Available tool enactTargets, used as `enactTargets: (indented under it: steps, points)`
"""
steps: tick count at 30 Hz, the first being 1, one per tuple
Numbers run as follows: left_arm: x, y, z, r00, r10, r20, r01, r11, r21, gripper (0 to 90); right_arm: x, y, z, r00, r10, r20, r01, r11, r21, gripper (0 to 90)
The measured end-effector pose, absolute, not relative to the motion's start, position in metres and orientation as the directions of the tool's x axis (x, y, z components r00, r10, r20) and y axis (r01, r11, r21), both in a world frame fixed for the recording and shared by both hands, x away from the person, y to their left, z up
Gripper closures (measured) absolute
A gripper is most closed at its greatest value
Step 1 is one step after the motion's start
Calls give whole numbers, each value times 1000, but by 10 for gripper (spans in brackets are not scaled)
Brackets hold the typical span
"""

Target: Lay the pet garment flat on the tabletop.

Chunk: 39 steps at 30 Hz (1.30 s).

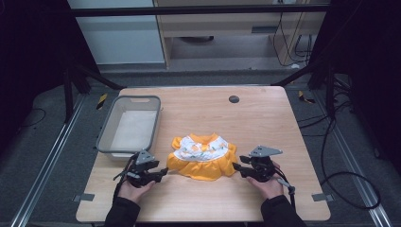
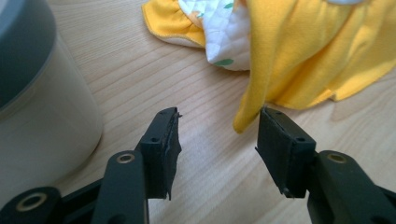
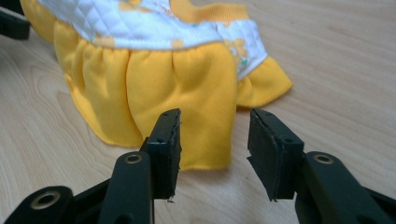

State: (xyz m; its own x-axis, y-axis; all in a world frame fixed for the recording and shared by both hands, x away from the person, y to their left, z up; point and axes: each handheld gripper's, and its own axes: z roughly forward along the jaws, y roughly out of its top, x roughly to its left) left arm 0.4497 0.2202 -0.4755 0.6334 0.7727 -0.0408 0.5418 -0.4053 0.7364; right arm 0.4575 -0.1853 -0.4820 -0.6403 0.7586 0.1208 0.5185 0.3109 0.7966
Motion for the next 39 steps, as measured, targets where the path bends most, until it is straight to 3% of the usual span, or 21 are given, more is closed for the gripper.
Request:
enactTargets:
  steps: [7,10,11,14,25,31,36,39]
  points:
    - [455,209,-478,665,745,-45,509,-409,757,538,466,-181,-492,-645,748,158,549,308,777,549]
    - [457,206,-479,665,742,-84,537,-397,745,701,469,-178,-495,-650,734,197,580,311,753,693]
    - [457,206,-478,666,740,-99,544,-391,742,827,468,-176,-493,-663,726,185,574,333,749,811]
    - [454,208,-473,668,735,-117,550,-382,742,860,464,-177,-487,-677,711,192,561,330,759,863]
    - [408,224,-437,717,663,-214,528,-317,788,864,417,-205,-445,-731,636,245,489,238,839,874]
    - [394,221,-454,694,682,-231,587,-350,730,854,400,-209,-449,-726,630,278,534,260,805,869]
    - [402,215,-474,669,726,-163,608,-408,681,732,407,-202,-469,-679,692,243,596,328,733,859]
    - [403,214,-476,669,734,-118,581,-417,699,612,411,-195,-477,-678,710,193,585,361,726,780]
